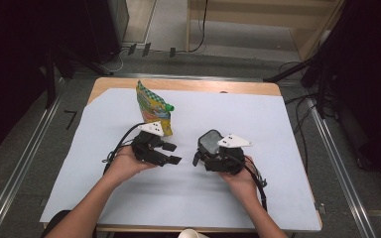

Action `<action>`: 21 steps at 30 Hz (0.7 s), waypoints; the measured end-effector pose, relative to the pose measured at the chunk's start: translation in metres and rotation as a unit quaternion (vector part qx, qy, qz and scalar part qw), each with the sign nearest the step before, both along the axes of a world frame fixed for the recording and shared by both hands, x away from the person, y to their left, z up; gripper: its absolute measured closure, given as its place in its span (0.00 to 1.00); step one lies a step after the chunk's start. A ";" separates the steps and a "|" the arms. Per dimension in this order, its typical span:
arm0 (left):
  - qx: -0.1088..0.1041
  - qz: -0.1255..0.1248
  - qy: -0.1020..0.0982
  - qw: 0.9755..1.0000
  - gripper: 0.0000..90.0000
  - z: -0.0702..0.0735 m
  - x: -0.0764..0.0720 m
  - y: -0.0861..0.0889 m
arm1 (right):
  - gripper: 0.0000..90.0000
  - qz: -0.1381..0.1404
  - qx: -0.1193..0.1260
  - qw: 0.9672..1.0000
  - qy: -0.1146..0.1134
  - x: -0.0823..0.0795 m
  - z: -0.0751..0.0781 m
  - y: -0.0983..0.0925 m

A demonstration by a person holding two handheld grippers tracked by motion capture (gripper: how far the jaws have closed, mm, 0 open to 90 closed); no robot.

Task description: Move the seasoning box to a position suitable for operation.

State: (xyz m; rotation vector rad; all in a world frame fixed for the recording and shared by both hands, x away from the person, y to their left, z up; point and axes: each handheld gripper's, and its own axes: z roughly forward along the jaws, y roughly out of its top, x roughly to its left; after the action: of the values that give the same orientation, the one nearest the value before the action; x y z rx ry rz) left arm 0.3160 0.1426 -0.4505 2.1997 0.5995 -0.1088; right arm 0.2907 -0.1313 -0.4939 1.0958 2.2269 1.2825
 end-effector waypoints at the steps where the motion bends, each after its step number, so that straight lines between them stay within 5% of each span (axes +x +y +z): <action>1: 0.001 0.000 0.001 1.000 0.48 0.000 0.000 0.000 | 0.17 0.003 -0.001 1.000 0.002 -0.001 -0.001 0.002; 10: 0.004 -0.004 -0.001 1.000 0.48 0.000 0.000 -0.001 | 0.17 0.036 -0.026 0.999 -0.001 -0.007 -0.014 0.021; 15: 0.004 -0.005 -0.002 1.000 0.48 -0.001 -0.001 -0.003 | 0.17 0.038 -0.020 0.999 -0.003 -0.008 -0.016 0.020; 21: 0.006 -0.005 -0.003 1.000 0.48 0.000 -0.001 -0.001 | 0.16 0.045 -0.014 0.999 0.021 -0.006 -0.015 0.015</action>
State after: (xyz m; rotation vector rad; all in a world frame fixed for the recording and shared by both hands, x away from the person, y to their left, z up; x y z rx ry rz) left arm 0.3154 0.1417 -0.4506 2.2134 0.5876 -0.1042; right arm 0.2852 -0.1162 -0.5087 1.0307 2.3429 1.2708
